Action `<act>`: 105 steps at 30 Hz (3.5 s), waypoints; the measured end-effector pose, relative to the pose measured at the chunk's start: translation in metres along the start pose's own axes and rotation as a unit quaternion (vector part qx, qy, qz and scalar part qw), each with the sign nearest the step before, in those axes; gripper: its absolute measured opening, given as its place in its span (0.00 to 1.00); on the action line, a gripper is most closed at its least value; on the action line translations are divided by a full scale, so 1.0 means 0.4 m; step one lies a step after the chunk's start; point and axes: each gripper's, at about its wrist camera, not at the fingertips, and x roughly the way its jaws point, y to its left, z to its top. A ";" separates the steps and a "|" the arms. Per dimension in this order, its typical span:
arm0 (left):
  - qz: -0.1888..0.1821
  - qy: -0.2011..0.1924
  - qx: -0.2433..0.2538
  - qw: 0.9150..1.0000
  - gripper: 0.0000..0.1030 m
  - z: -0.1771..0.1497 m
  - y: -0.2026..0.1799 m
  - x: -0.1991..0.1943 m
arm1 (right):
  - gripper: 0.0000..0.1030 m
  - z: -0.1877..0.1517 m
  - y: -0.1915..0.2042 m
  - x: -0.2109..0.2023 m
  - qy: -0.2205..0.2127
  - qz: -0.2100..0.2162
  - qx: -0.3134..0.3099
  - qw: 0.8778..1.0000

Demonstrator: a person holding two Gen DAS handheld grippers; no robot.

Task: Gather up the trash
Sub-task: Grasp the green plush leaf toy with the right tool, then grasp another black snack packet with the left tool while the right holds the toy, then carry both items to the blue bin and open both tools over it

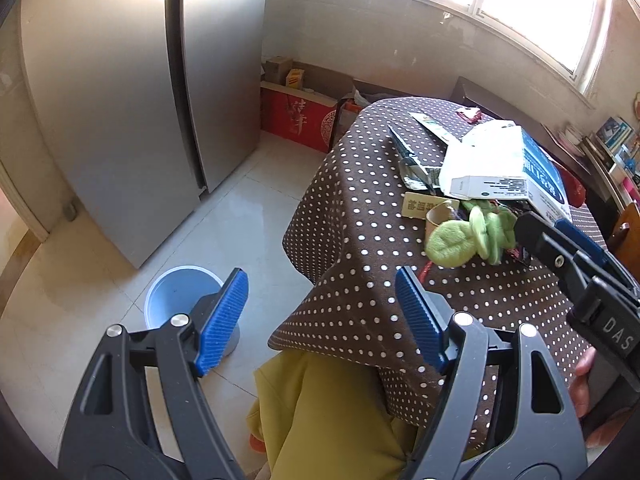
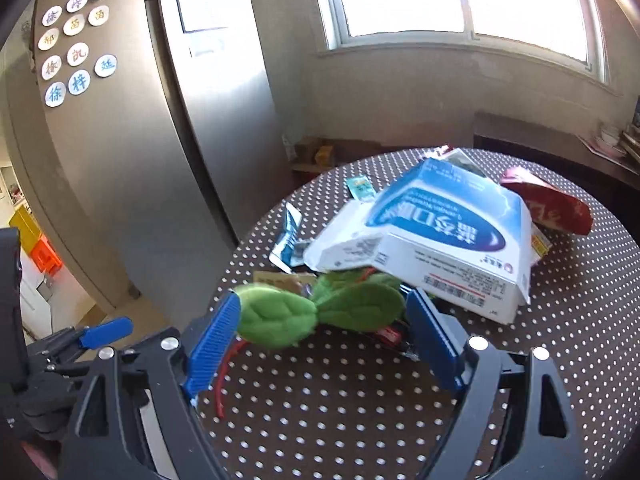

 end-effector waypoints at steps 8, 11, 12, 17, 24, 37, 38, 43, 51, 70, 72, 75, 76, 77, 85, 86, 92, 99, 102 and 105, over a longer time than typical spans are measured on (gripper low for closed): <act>0.016 0.005 -0.029 0.999 0.73 -0.005 0.062 -0.002 | 0.61 0.008 0.059 0.146 0.076 -0.023 -0.025 0.997; 0.023 0.005 -0.034 0.999 0.73 -0.005 0.081 -0.005 | 0.21 0.005 0.042 0.152 0.075 -0.007 0.006 0.997; 0.024 0.005 -0.035 0.999 0.73 -0.004 0.086 -0.005 | 0.19 0.005 0.035 0.145 0.069 -0.004 0.015 0.997; 0.015 0.012 -0.039 0.999 0.73 0.005 0.080 0.009 | 0.18 0.026 -0.002 0.053 0.019 0.006 0.035 0.999; -0.021 0.007 -0.003 1.000 0.74 0.022 -0.009 0.017 | 0.18 0.055 -0.093 -0.083 -0.045 0.004 0.075 0.996; -0.091 0.016 0.057 0.994 0.81 0.054 -0.181 0.052 | 0.18 0.063 -0.244 -0.286 -0.132 -0.050 0.128 0.982; -0.101 0.019 0.065 0.993 0.83 0.051 -0.201 0.055 | 0.18 0.057 -0.257 -0.295 -0.133 -0.054 0.133 0.981; -0.134 0.036 0.104 0.985 0.85 0.045 -0.301 0.089 | 0.18 0.030 -0.331 -0.323 -0.124 -0.070 0.162 0.977; -0.112 0.050 0.152 0.981 0.85 0.043 -0.425 0.184 | 0.18 -0.011 -0.411 -0.321 -0.097 -0.090 0.194 0.972; -0.109 0.043 0.167 0.979 0.23 0.010 -0.350 0.145 | 0.18 -0.018 -0.374 -0.276 -0.075 -0.062 0.176 0.980; -0.108 0.042 0.161 0.980 0.23 0.001 -0.327 0.131 | 0.18 -0.012 -0.352 -0.270 -0.075 -0.052 0.168 0.981; -0.102 0.040 0.147 0.983 0.22 -0.014 -0.282 0.109 | 0.18 0.000 -0.313 -0.266 -0.078 -0.041 0.152 0.984; -0.102 0.038 0.145 0.984 0.21 -0.017 -0.270 0.103 | 0.18 0.007 -0.297 -0.265 -0.079 -0.035 0.145 0.986; -0.100 0.034 0.142 0.984 0.20 -0.020 -0.258 0.095 | 0.18 0.012 -0.283 -0.265 -0.081 -0.031 0.138 0.987; -0.087 0.016 0.106 0.990 0.19 -0.028 -0.151 0.040 | 0.18 0.056 -0.175 -0.258 -0.099 -0.002 0.107 0.989; -0.084 0.011 0.102 0.991 0.19 -0.027 -0.138 0.031 | 0.18 0.061 -0.160 -0.256 -0.099 0.005 0.101 0.990; -0.039 -0.023 0.074 0.996 0.19 -0.022 -0.039 -0.025 | 0.18 0.096 -0.053 -0.224 -0.094 0.046 0.056 0.993; 0.017 -0.046 0.018 0.999 0.19 -0.020 0.131 -0.082 | 0.18 0.122 0.095 -0.165 -0.078 0.105 0.006 0.991; 0.040 -0.048 -0.005 0.998 0.19 -0.022 0.194 -0.094 | 0.18 0.126 0.172 -0.122 -0.063 0.132 -0.015 0.989; 0.063 -0.046 -0.030 0.996 0.19 -0.029 0.260 -0.102 | 0.18 0.122 0.248 -0.071 -0.041 0.159 -0.033 0.986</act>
